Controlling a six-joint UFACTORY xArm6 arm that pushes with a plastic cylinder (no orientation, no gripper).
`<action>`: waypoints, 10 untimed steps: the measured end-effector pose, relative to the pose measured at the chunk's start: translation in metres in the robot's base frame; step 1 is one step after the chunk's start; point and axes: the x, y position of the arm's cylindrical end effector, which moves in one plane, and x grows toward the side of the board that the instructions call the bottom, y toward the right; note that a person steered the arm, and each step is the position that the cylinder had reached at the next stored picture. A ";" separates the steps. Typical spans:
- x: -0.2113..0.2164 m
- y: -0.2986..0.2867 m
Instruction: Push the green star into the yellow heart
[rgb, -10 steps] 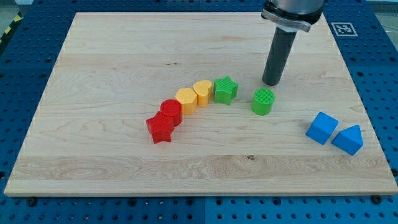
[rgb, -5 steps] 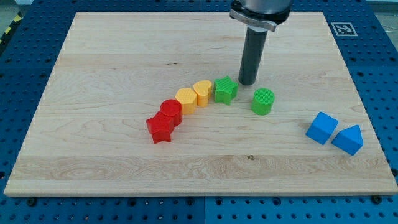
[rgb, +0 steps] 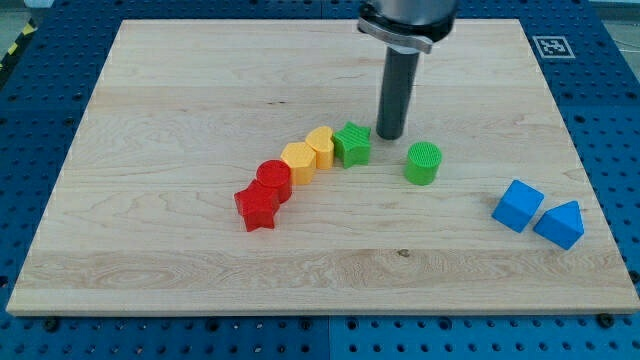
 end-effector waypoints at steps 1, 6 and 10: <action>0.005 0.013; -0.030 -0.056; 0.010 -0.012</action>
